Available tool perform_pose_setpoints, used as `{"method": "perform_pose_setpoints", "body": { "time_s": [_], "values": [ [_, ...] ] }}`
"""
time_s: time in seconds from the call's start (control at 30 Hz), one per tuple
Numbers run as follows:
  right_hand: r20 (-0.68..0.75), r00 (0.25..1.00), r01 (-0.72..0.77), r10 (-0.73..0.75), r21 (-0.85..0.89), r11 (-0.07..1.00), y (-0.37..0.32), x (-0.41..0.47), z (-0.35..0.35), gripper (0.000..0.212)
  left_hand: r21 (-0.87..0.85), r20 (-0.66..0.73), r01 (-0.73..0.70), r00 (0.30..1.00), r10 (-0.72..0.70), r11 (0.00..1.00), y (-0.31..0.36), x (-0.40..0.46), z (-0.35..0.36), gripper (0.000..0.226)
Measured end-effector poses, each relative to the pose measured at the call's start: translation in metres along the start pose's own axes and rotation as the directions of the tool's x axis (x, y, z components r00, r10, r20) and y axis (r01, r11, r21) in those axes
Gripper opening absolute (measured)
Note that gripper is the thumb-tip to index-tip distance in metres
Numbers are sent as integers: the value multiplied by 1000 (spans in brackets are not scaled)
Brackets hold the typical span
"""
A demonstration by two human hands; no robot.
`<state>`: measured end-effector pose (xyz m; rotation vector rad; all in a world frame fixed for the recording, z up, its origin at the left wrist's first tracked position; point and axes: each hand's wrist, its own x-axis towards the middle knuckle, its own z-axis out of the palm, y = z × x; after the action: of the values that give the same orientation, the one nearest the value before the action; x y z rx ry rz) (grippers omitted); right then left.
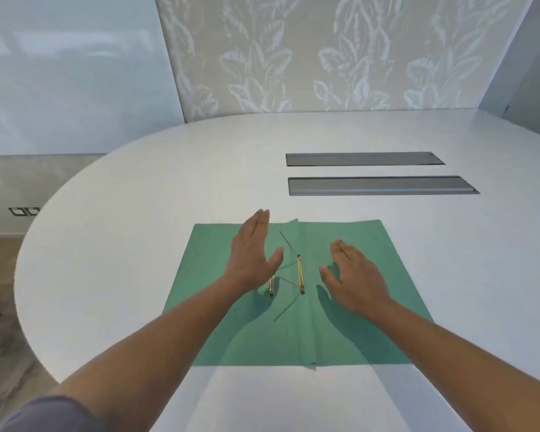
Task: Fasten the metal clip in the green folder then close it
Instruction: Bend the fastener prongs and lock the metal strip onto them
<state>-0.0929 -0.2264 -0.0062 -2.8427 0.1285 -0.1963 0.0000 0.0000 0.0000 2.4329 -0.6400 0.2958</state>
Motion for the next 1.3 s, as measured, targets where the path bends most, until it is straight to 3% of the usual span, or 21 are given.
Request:
{"method": "perform_pose_setpoints", "body": {
  "time_s": [0.17, 0.23, 0.33, 0.4, 0.53, 0.77, 1.03, 1.13, 1.3],
  "values": [
    [48, 998, -47, 44, 56, 997, 4, -11, 6, 65, -210, 151, 215, 971, -186, 954, -3, -15, 15, 88],
    [50, 998, -51, 49, 39, 998, 6, -13, 7, 57, -191, 230, 230, 956, -185, 954, -5, -18, 22, 84],
    [6, 999, -35, 34, 57, 998, 9, -10, 7, 25, 72, 319, 61, 944, -81, 996, -7, -17, 28, 87],
    [-10, 1000, -24, 25, 58, 998, 11, -8, 7, 15, 143, 333, 2, 942, -50, 990, -6, -20, 32, 89],
    [-3, 1000, -6, 6, 29, 1000, 15, -3, 4, 15, 197, 345, -71, 938, -1, 978, -11, -26, 39, 80],
    [12, 999, -41, 40, 28, 999, 18, 3, 3, 24, 197, 377, -75, 926, -5, 978, -13, -26, 40, 75],
    [-13, 989, -138, 149, 300, 944, 12, 7, 3, 26, 236, 372, -106, 928, 11, 966, -14, -29, 39, 68],
    [13, 975, -204, 224, 471, 858, 6, 7, 6, 36, 247, 366, -107, 930, 9, 963, -12, -29, 40, 67],
    [113, 937, -320, 332, 663, 676, -1, 9, 9, 33, 250, 356, -106, 934, 10, 963, -8, -26, 38, 64]
  ]
}}
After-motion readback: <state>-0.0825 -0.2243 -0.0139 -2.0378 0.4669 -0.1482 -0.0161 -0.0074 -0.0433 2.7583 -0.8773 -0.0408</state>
